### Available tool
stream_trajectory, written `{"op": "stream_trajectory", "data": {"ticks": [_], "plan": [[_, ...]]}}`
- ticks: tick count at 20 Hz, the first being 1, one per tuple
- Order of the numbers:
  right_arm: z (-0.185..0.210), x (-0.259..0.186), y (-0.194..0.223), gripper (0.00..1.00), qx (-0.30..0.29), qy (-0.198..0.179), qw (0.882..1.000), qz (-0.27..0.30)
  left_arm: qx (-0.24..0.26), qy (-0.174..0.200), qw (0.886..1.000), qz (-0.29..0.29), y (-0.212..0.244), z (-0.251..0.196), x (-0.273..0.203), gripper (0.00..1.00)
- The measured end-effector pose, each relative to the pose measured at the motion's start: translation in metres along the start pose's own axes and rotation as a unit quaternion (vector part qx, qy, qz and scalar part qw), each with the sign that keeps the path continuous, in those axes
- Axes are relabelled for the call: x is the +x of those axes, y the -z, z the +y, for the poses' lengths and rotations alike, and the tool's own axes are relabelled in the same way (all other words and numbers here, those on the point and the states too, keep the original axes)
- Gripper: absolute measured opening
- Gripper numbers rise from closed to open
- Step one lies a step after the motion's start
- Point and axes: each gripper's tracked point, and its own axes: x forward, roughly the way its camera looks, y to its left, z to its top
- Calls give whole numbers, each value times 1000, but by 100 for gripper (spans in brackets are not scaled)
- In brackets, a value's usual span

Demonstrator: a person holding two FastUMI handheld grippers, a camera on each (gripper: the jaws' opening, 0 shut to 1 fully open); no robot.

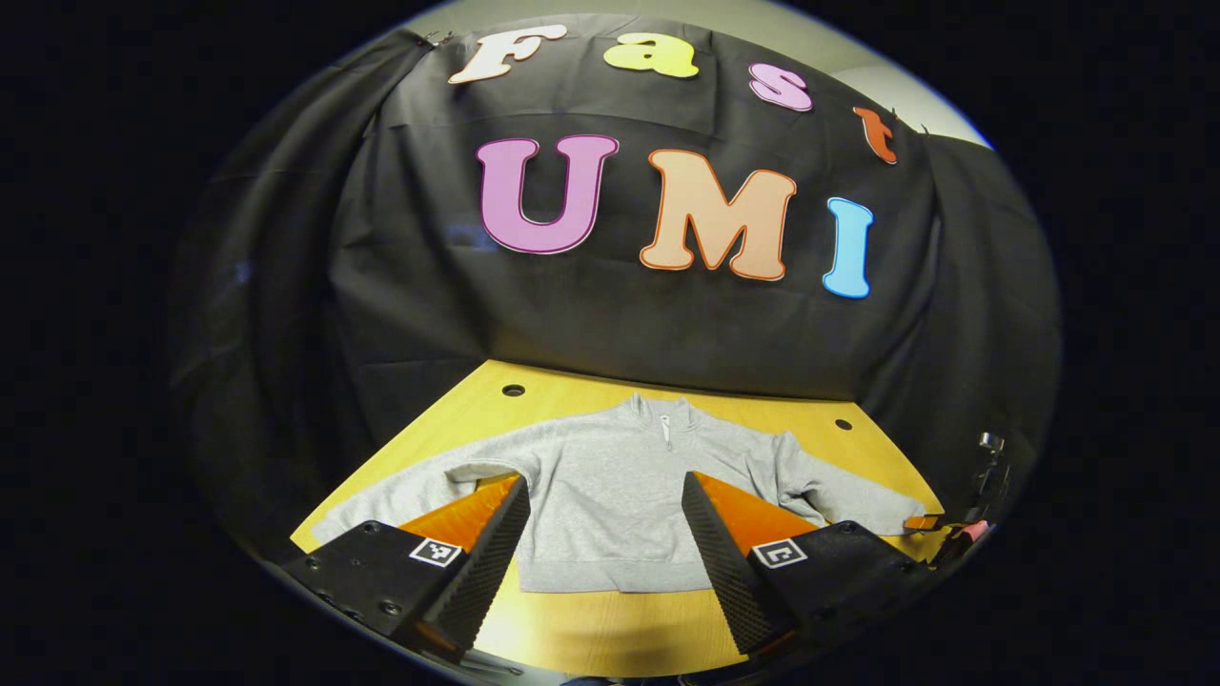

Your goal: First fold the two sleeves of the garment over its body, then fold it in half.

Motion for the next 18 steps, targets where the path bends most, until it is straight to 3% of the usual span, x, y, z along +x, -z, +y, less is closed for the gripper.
{"op": "stream_trajectory", "data": {"ticks": [6,8,9,15,16,18], "plan": [[-3,-2,-1,49,-8,3,1000,18,0,1,1000,3,7,-9,1,94],[2,-1,-1,29,-10,3,1000,22,-2,0,1000,6,10,-9,0,94],[1,-2,-2,25,-15,4,1000,23,-2,-1,1000,6,12,-9,-1,94],[-1,-12,-15,24,-7,12,1000,14,-10,2,1000,13,22,-6,1,94],[2,-16,-19,13,2,15,1000,10,-10,4,1000,15,23,-5,2,94],[7,-22,-26,13,19,15,1000,-1,-11,13,1000,15,22,-2,5,94]]}}
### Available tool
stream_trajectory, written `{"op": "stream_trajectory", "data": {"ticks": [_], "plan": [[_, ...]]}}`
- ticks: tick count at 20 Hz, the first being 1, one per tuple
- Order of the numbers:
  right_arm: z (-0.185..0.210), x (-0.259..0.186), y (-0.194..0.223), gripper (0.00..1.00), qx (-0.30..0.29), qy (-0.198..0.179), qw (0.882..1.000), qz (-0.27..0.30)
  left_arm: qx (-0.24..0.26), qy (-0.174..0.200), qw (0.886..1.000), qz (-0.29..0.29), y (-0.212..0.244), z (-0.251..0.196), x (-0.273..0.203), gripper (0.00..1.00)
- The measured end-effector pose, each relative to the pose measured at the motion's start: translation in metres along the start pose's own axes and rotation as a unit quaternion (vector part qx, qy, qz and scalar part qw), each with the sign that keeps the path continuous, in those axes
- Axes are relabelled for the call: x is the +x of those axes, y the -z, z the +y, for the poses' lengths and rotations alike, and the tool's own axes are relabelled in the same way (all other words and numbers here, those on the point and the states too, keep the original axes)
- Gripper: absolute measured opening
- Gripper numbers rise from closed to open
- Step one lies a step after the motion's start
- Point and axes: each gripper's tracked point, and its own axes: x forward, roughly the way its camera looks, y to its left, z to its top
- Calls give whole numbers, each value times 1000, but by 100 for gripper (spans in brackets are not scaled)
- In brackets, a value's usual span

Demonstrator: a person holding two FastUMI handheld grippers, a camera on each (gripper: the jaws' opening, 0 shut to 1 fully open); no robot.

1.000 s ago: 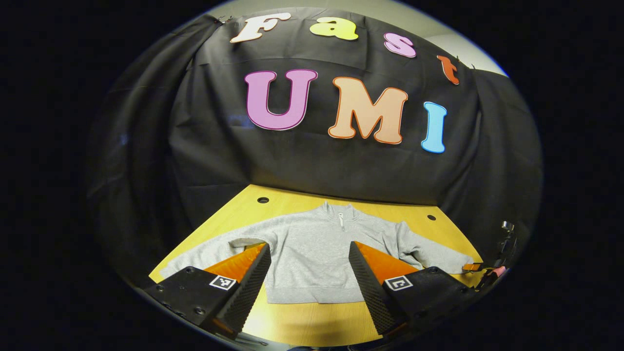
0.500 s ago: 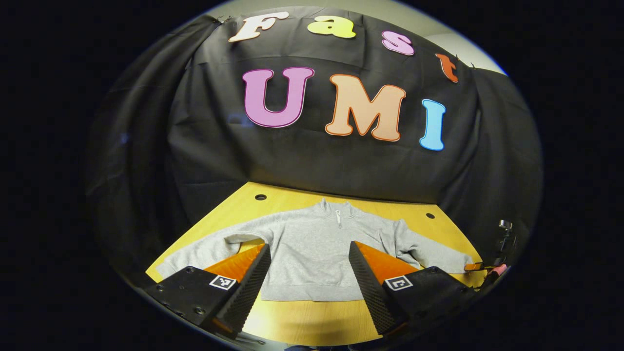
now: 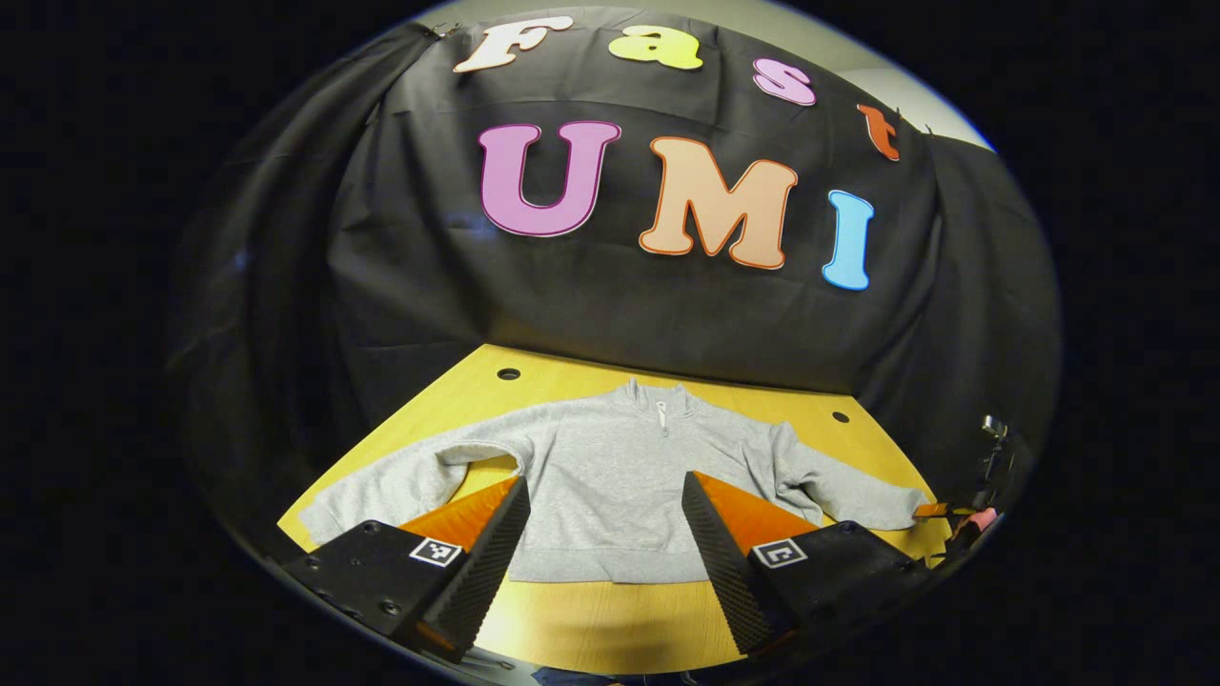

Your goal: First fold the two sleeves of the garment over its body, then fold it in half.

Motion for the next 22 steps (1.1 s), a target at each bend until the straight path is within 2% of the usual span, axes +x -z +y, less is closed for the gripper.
{"op": "stream_trajectory", "data": {"ticks": [4,10,16,22], "plan": [[21,-24,-18,15,10,2,999,-32,4,26,1000,6,0,12,9,94],[87,-71,-44,13,21,-18,996,-80,20,53,998,-1,-16,51,17,94],[188,-118,-78,13,5,-67,990,-128,15,77,997,-5,-22,92,21,94],[299,-147,-91,13,-30,-128,981,-145,11,67,998,-2,-20,139,17,94]]}}
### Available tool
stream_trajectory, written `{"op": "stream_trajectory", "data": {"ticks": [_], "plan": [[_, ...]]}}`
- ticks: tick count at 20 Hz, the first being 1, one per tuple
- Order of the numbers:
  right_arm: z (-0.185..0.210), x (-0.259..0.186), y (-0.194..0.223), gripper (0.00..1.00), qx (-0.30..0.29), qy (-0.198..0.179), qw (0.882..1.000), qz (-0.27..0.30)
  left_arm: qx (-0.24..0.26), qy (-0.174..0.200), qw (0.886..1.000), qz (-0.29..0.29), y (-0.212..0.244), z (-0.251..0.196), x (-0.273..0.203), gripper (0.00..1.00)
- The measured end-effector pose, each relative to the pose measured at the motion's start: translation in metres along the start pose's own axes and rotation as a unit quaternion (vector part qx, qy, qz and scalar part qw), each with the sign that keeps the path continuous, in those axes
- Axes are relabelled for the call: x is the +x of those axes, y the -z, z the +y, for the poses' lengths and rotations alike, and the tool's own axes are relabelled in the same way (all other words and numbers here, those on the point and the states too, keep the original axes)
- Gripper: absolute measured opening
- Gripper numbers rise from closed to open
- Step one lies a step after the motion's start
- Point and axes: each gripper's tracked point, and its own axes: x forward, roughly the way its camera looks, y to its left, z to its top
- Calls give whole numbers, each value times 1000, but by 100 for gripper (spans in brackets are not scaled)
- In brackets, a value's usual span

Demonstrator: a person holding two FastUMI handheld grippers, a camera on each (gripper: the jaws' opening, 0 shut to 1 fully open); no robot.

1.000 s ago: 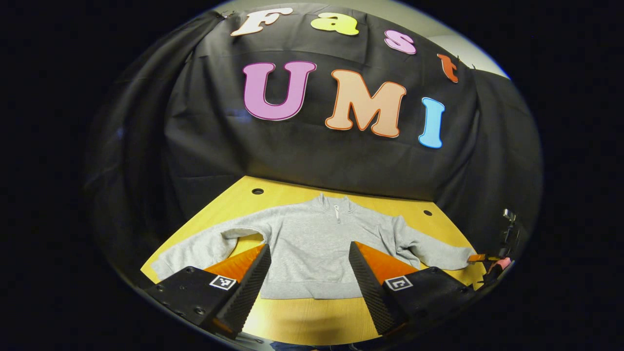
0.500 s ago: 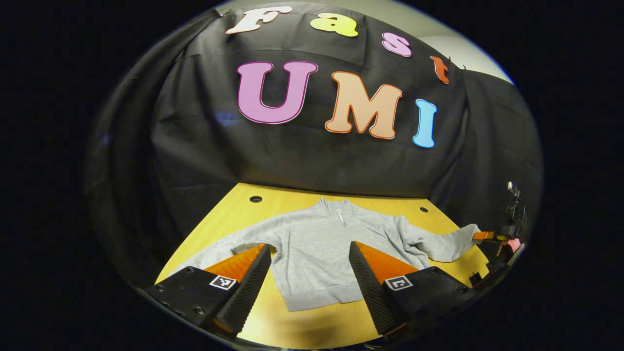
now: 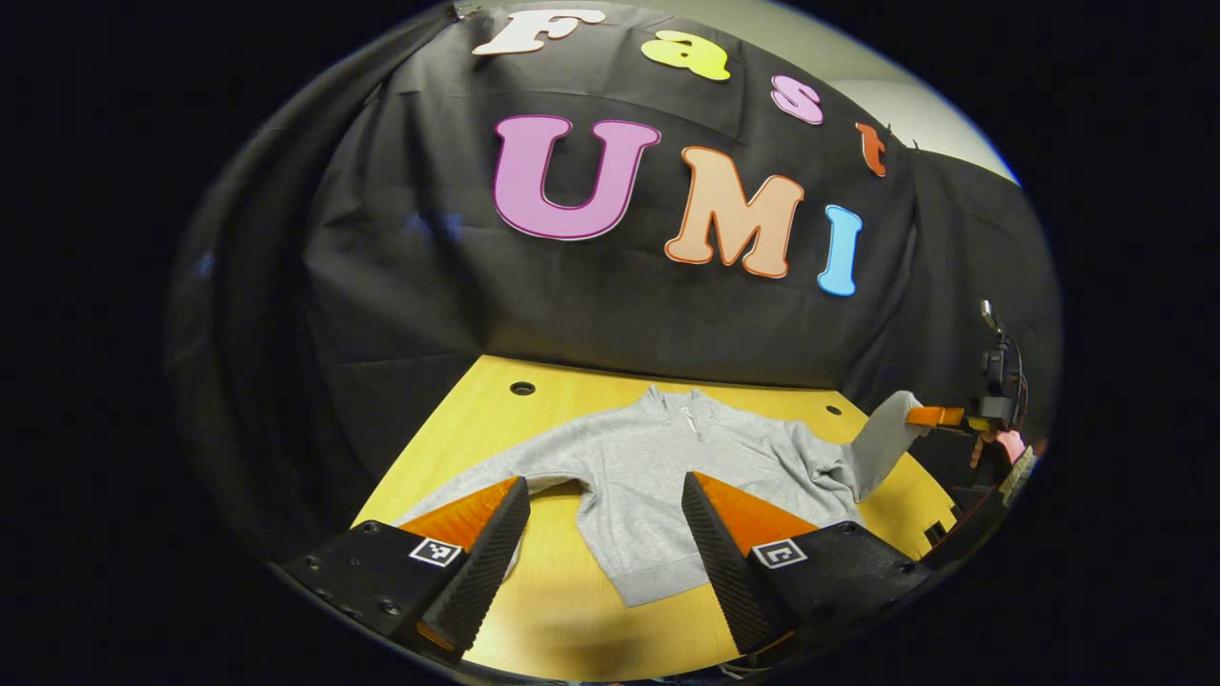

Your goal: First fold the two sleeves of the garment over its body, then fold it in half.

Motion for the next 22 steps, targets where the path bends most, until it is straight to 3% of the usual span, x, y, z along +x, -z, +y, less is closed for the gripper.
{"op": "stream_trajectory", "data": {"ticks": [6,11,17,22], "plan": [[128,28,-11,13,-7,-80,997,-11,-11,-24,1000,5,12,42,-11,94],[251,48,0,13,-29,-161,986,-8,-27,-63,997,20,35,82,-24,94],[382,69,50,13,-67,-240,968,21,-42,-116,992,34,64,130,-49,94],[433,102,103,13,-100,-256,960,55,-59,-148,985,60,101,156,-57,94]]}}
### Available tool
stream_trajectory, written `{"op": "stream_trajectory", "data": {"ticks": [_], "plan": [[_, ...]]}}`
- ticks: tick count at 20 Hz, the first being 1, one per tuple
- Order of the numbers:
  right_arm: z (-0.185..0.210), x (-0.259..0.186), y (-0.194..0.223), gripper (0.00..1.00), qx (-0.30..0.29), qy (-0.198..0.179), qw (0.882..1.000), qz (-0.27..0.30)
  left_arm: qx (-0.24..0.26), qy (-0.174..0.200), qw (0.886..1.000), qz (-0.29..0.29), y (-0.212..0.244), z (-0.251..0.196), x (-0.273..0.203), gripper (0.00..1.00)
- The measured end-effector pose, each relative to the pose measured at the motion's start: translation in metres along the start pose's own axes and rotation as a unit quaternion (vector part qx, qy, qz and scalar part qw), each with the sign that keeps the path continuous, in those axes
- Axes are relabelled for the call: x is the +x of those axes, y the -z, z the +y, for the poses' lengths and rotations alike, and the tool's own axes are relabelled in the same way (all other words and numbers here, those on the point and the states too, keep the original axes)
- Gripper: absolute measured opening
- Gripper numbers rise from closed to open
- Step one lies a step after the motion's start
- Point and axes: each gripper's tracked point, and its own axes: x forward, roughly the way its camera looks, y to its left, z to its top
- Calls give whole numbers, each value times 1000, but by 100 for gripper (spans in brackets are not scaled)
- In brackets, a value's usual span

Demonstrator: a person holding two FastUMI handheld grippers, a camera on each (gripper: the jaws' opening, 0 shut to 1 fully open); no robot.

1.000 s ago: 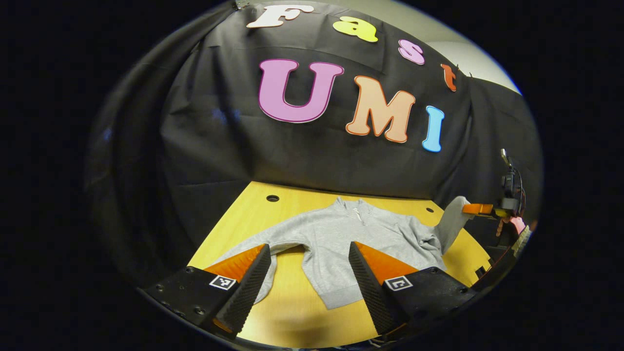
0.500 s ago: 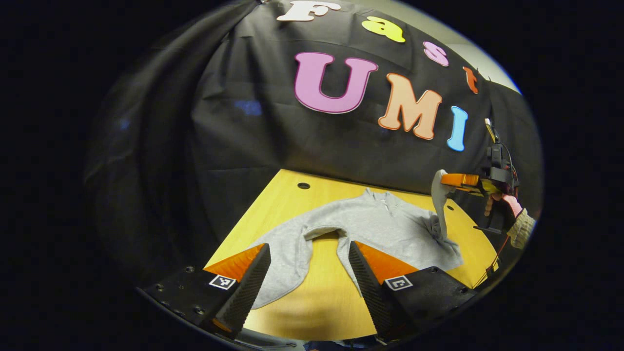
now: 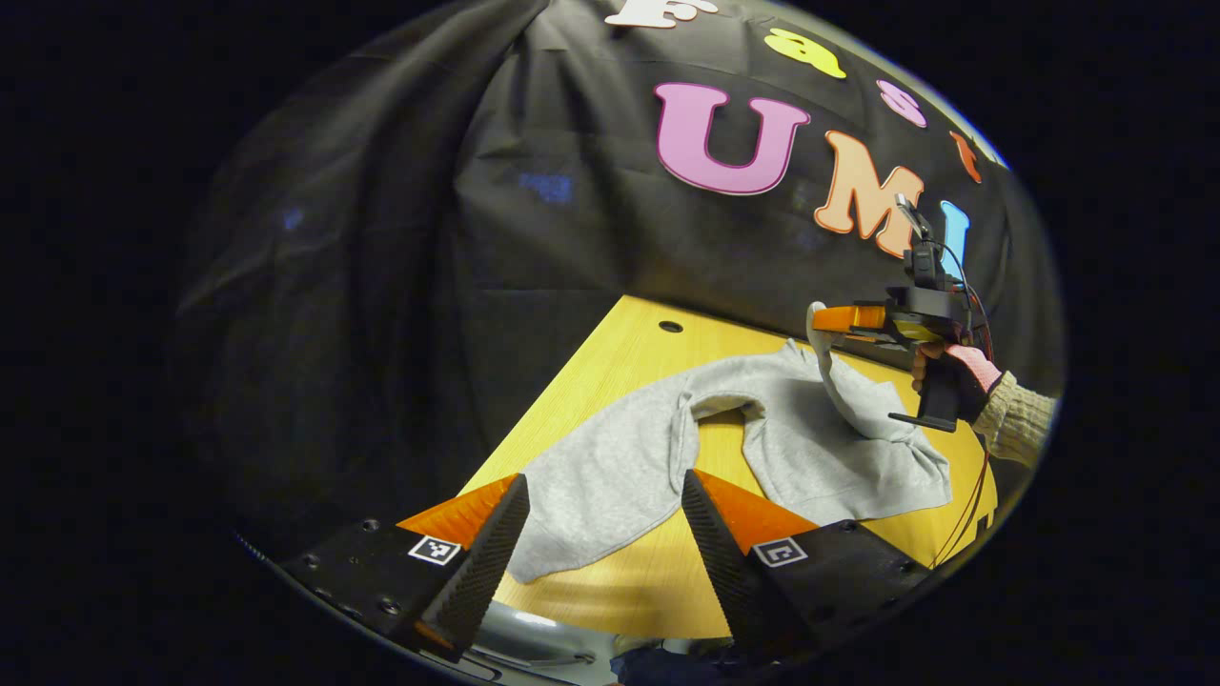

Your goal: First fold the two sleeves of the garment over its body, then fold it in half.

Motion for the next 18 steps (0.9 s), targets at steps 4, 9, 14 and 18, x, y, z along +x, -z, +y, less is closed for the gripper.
{"op": "stream_trajectory", "data": {"ticks": [4,9,14,18], "plan": [[9,24,22,13,-24,7,999,34,-7,-17,999,29,29,17,9,95],[46,46,50,38,-6,-42,998,54,-11,-38,998,54,44,28,22,95],[43,48,52,99,-18,-37,998,56,-15,-56,996,71,55,41,37,95],[40,30,42,99,-17,-41,998,48,-12,-66,993,100,77,52,44,95]]}}
